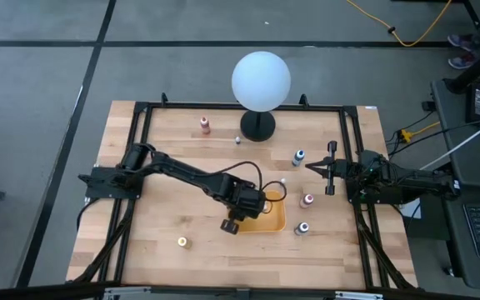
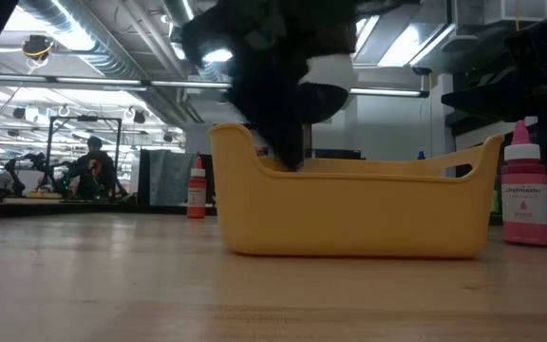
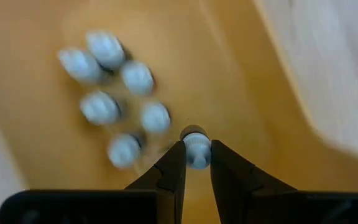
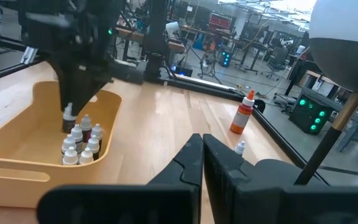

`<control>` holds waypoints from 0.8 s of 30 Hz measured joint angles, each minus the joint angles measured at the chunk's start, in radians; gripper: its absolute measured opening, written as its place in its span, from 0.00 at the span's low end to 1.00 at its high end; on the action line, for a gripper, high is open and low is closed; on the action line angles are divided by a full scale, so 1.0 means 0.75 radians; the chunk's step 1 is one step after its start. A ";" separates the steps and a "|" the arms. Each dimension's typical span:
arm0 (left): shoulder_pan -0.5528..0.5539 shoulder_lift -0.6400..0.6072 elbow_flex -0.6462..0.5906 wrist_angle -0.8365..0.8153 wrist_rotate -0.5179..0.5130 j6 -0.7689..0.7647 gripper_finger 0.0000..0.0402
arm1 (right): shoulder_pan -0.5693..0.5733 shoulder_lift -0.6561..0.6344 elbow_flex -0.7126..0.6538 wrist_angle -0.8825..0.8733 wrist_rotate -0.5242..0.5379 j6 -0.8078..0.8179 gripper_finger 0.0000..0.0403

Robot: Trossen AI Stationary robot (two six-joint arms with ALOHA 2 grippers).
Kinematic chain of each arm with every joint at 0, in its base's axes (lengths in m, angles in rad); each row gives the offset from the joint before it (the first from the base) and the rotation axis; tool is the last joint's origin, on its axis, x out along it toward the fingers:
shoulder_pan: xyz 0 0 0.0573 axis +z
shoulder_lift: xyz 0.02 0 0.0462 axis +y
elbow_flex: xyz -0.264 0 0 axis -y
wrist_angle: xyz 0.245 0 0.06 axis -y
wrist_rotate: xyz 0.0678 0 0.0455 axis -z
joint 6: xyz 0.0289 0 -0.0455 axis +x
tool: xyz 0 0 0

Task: Pick & Place food coloring
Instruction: Put the small brown food coloring bottle into the yellow bin

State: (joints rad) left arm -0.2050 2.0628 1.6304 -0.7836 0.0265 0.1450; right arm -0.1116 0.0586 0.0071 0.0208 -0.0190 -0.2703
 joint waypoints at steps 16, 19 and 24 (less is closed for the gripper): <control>0.006 -0.003 -0.094 0.104 0.023 -0.001 0.14 | 0.000 0.000 0.000 0.000 0.000 0.000 0.04; 0.006 -0.003 -0.094 0.104 0.022 -0.001 0.15 | 0.000 0.000 0.000 0.000 0.000 0.000 0.04; 0.010 -0.003 -0.094 0.104 0.012 -0.012 0.18 | -0.001 0.000 0.000 0.000 0.000 0.000 0.04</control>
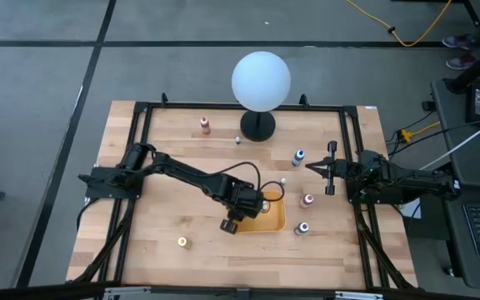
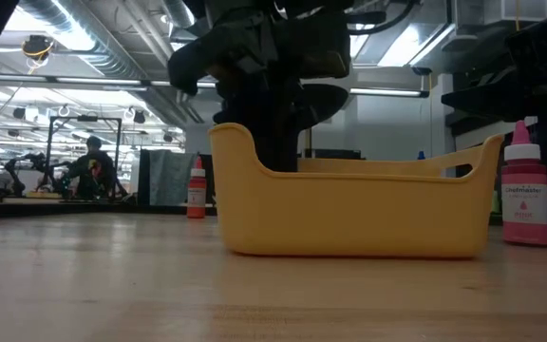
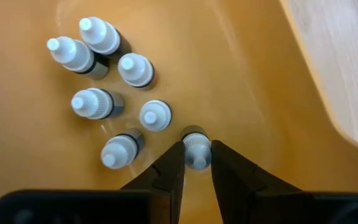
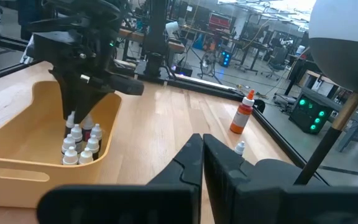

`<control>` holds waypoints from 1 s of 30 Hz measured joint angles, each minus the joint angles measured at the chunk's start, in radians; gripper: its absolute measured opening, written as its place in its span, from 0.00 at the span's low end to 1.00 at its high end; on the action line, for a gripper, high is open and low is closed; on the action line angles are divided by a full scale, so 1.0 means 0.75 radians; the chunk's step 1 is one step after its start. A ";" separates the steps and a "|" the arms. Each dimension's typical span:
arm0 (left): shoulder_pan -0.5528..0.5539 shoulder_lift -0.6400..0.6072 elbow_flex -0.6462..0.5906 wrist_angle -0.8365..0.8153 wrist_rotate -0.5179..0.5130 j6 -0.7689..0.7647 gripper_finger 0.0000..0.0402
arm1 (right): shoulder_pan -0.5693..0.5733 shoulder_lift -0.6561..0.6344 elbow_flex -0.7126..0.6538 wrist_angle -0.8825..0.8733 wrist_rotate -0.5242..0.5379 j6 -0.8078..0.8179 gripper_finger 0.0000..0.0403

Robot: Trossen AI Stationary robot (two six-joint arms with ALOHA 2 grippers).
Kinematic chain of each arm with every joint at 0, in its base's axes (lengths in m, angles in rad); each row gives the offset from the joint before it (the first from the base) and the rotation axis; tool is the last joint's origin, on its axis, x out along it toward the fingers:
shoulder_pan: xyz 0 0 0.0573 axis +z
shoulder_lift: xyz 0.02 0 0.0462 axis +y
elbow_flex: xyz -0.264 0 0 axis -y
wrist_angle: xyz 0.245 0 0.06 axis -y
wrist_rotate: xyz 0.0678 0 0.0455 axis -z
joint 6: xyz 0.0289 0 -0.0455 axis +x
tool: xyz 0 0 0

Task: Pick & Place food coloring
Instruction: Put the small brown food coloring bottle into the yellow bin, then put the small purple food coloring bottle into the yellow bin

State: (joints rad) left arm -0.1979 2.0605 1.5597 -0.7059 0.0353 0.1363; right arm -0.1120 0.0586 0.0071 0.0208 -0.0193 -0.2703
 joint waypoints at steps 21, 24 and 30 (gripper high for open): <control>0.011 -0.003 0.065 -0.112 -0.003 -0.001 0.26 | 0.000 0.000 0.000 0.000 0.000 0.000 0.04; 0.007 -0.003 0.105 -0.175 -0.035 -0.001 0.27 | 0.000 0.000 0.000 0.000 0.000 0.000 0.04; 0.003 -0.012 0.224 -0.343 -0.163 0.011 0.28 | 0.001 0.000 0.000 0.000 0.000 0.000 0.04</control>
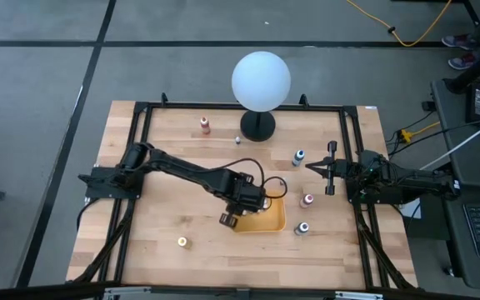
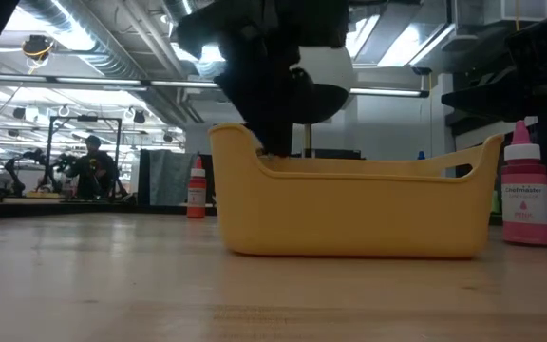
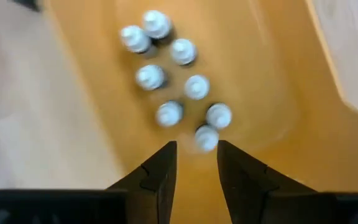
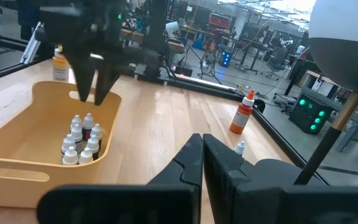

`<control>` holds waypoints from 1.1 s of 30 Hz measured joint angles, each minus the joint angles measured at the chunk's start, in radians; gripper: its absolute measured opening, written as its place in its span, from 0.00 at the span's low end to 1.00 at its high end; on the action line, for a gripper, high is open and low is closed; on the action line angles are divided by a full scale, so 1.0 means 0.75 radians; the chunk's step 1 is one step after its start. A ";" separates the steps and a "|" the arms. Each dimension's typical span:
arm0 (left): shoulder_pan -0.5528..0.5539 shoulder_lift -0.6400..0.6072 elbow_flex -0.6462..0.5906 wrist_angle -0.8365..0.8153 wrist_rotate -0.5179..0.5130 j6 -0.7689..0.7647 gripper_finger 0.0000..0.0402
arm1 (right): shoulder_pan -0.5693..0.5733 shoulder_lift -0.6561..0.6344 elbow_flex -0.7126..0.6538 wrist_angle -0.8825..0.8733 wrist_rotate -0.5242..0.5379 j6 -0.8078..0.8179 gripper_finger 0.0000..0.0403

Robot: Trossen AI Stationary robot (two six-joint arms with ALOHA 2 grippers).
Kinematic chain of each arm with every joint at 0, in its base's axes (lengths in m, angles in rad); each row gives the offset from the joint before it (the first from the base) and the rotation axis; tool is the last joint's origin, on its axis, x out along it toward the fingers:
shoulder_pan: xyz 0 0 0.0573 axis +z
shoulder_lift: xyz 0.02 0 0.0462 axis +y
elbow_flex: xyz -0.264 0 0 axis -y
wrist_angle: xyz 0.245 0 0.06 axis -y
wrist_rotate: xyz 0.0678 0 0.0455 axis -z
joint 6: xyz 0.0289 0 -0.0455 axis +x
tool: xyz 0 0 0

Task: Pick & Place food coloring
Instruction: Put the small purple food coloring bottle into the yellow bin

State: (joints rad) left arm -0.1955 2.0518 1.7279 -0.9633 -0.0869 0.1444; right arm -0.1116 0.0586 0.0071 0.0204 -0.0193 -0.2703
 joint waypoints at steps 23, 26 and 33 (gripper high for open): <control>0.506 -0.483 -0.402 0.291 -0.168 -0.137 0.26 | 0.000 0.001 0.000 0.000 0.001 0.000 0.04; 0.585 -0.506 -0.507 0.429 -0.087 -0.182 0.26 | -0.001 0.001 0.000 0.000 0.001 0.000 0.04; 0.723 -0.513 -0.660 0.651 -0.030 -0.267 0.26 | 0.000 0.001 0.000 0.000 0.000 0.000 0.04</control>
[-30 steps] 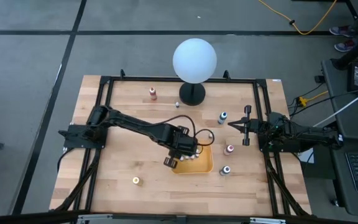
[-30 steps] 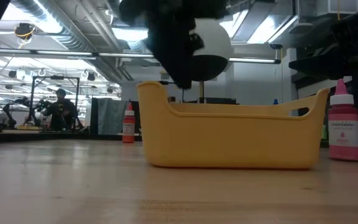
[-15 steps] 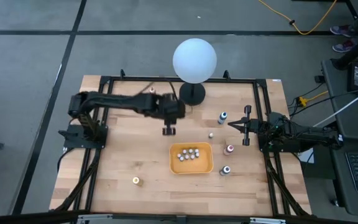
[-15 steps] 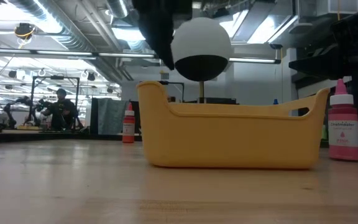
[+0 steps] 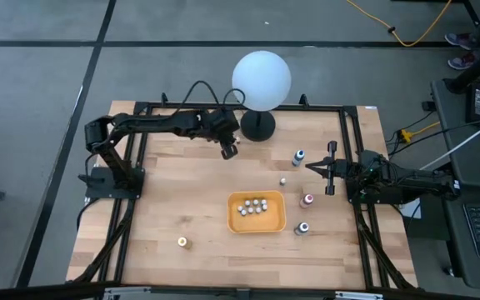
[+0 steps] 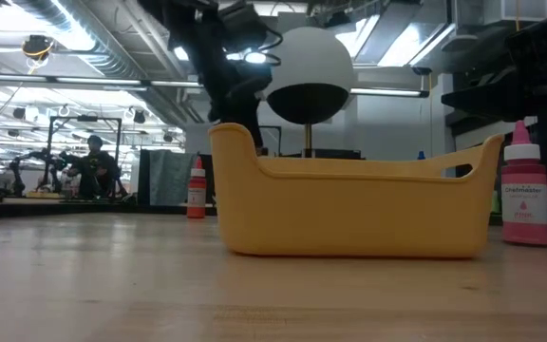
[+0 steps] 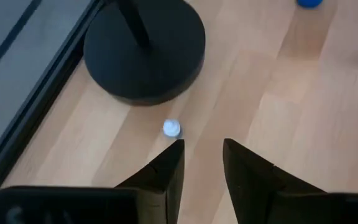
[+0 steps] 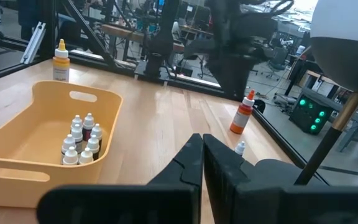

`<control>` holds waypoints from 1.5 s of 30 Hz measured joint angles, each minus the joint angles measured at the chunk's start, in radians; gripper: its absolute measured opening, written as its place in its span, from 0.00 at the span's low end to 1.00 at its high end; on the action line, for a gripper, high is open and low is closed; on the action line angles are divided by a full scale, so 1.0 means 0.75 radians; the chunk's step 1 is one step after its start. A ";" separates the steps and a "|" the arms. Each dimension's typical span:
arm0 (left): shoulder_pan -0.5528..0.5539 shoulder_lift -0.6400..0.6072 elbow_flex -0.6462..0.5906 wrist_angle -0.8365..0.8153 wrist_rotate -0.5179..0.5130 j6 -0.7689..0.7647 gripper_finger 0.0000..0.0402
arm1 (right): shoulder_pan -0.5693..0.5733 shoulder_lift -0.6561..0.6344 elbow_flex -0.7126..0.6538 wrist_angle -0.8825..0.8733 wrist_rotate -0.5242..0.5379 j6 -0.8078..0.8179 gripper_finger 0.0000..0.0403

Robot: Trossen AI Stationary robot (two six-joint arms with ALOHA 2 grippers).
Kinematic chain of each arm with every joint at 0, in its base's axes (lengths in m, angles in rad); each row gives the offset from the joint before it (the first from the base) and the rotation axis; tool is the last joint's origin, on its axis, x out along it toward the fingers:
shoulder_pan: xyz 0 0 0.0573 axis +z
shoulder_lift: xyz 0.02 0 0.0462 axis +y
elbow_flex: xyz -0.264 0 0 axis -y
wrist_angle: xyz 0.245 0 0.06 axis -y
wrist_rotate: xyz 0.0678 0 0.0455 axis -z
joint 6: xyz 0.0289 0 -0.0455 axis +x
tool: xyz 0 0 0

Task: Pick & Place food coloring
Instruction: Put the small purple food coloring bottle into the yellow bin

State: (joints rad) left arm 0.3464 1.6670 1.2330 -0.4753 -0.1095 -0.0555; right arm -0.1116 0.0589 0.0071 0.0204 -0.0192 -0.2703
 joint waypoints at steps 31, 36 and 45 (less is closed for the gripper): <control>0.150 0.033 -0.176 0.327 0.034 -0.083 0.61 | 0.000 0.000 0.000 0.000 0.000 0.000 0.04; 0.151 0.117 -0.176 0.347 0.065 -0.083 0.61 | 0.000 0.000 0.000 0.000 0.000 0.000 0.04; 0.153 0.189 -0.177 0.428 0.104 -0.072 0.61 | 0.000 0.000 0.000 0.000 0.000 0.000 0.04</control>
State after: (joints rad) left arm 0.4610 1.8090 1.1004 -0.1543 -0.0317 -0.1097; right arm -0.1118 0.0588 0.0071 0.0204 -0.0191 -0.2703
